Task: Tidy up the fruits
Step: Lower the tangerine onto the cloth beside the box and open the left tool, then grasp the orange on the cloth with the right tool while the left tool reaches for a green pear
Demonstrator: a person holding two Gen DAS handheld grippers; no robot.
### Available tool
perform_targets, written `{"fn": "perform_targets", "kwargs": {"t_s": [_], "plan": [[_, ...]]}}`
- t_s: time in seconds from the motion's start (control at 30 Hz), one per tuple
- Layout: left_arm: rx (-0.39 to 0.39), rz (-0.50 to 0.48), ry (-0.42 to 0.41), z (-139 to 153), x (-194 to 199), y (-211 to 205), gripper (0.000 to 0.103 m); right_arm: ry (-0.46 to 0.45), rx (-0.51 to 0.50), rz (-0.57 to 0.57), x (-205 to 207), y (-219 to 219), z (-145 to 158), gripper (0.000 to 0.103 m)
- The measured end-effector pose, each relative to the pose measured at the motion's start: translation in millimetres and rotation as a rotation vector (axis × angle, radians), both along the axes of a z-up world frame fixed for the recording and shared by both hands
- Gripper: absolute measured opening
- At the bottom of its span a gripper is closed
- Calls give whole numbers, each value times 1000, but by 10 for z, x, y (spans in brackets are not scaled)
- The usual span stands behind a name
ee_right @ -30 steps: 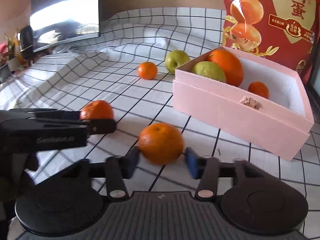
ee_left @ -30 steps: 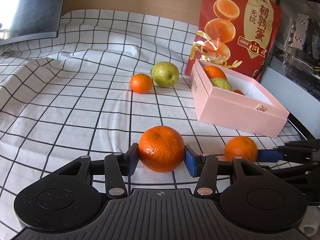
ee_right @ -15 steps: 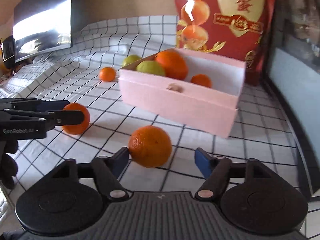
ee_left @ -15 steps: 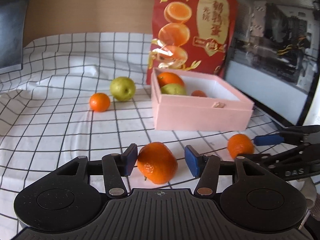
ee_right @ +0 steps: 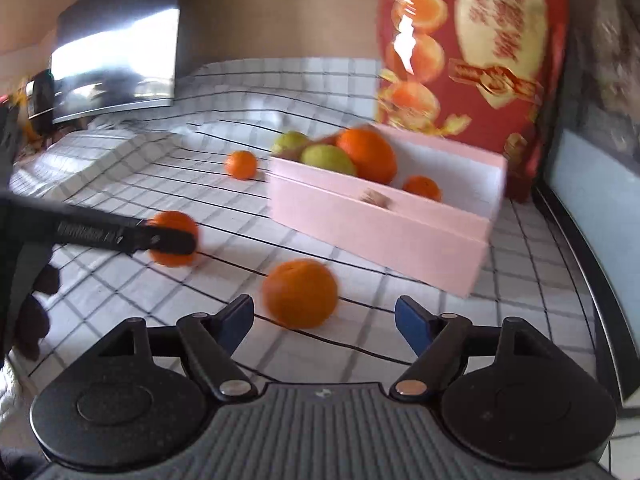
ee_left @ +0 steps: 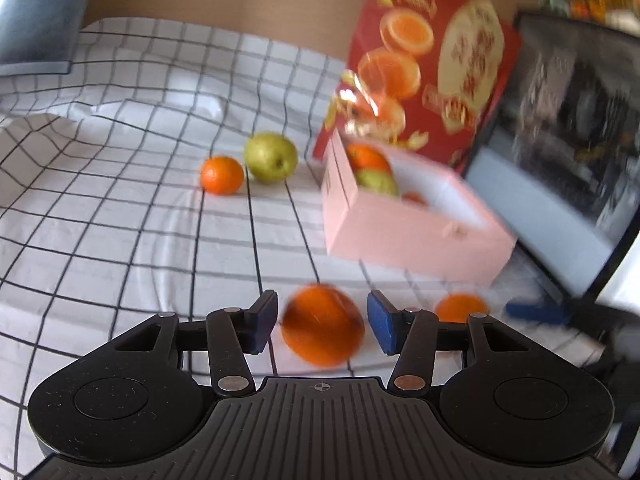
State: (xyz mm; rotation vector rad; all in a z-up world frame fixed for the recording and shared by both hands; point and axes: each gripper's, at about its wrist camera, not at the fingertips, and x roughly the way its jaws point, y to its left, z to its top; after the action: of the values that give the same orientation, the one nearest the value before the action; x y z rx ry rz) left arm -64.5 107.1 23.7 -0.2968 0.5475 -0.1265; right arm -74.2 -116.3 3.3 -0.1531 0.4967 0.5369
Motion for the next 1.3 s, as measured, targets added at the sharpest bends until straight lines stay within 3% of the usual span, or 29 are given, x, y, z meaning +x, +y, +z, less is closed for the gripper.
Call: {"fn": "perform_targets", "kwargs": {"t_s": [0.27,0.47,0.73,0.83,1.03,1.1,1.17,1.3], "plan": [[-55,254,-65,-1,-155,523,55,-19,2,96,-22,624,178,85],[-83,369,-60,-30,-184,800,55,57,-5,180,155,1152,170,85],[-89,353,-27,-97,-140,815,55,88,-71,185,296,1540,42,75],[-82,356,-23,-112,-132,806,55,70,-89,174,277,1520,42,64],[-68,359,-17,-125,-119,779,55,56,-118,191,255,1480,44,62],[-61,357,-19,-119,-122,769,55,50,-129,190,267,1494,43,52],[-62,350,-20,-125,-121,775,55,41,-143,195,266,1497,52,48],[-76,322,-12,-146,-99,802,54,10,-102,182,185,1318,244,47]]}}
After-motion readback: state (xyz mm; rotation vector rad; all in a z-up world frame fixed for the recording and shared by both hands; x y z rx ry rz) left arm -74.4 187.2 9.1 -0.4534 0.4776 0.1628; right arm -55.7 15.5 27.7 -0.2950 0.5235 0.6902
